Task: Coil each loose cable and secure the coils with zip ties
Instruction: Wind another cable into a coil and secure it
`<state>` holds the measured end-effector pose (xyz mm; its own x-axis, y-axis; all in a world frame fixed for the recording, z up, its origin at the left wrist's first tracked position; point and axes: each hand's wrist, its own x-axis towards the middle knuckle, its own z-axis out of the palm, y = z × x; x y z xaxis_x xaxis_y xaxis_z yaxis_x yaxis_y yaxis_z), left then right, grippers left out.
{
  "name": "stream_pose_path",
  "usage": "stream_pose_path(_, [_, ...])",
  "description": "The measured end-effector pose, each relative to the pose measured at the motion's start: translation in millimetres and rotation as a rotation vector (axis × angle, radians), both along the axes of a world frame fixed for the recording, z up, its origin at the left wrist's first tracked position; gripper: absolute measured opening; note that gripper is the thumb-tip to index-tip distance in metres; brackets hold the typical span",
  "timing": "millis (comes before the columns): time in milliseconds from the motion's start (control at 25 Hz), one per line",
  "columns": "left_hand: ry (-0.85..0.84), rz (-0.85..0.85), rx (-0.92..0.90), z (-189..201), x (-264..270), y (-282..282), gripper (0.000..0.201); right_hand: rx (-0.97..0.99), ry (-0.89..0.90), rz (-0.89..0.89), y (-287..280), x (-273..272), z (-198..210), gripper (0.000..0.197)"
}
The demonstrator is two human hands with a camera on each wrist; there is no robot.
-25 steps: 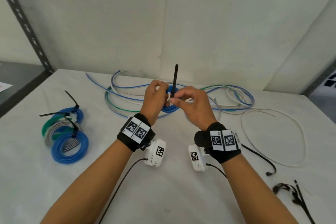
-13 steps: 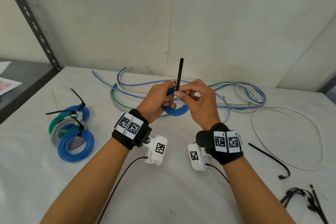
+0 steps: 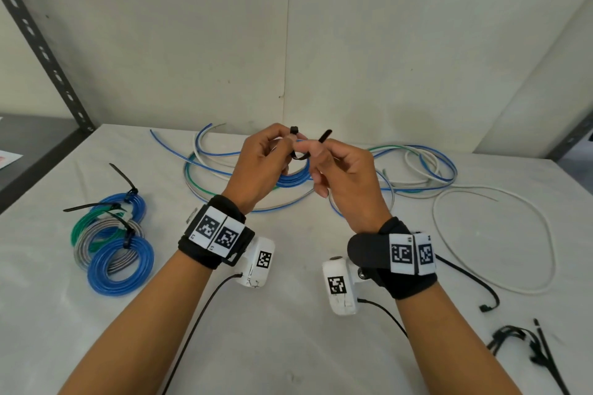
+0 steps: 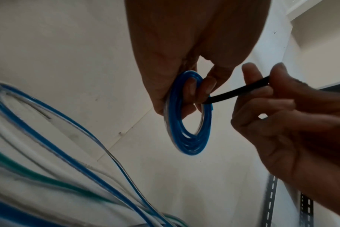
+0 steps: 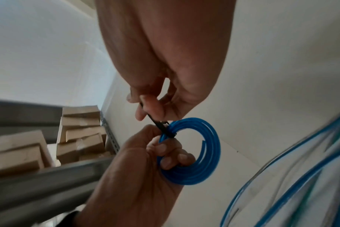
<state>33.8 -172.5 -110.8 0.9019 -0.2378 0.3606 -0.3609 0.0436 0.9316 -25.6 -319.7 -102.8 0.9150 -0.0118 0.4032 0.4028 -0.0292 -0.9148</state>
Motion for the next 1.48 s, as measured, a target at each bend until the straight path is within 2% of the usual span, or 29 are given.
stream_pose_path(200, [-0.180, 0.023, 0.132, 4, -5, 0, 0.022, 0.029, 0.202, 0.141, -9, -3, 3, 0.034])
stream_pose_path(400, [-0.315, 0.038, 0.214, 7, -11, -2, 0.022, 0.075, 0.286, 0.190, -16, -4, 8, 0.041])
stream_pose_path(800, [-0.388, 0.056, 0.295, 6, -15, -5, 0.018, 0.202, 0.357, 0.181, -18, -2, 10, 0.044])
stream_pose_path(1240, [-0.360, 0.084, 0.275, 8, -17, -7, 0.019, 0.117, 0.293, 0.200, -18, -5, 10, 0.042])
stream_pose_path(1480, [-0.435, 0.080, 0.328, 10, -20, -5, 0.017, 0.159, 0.315, 0.157, -18, -5, 11, 0.037])
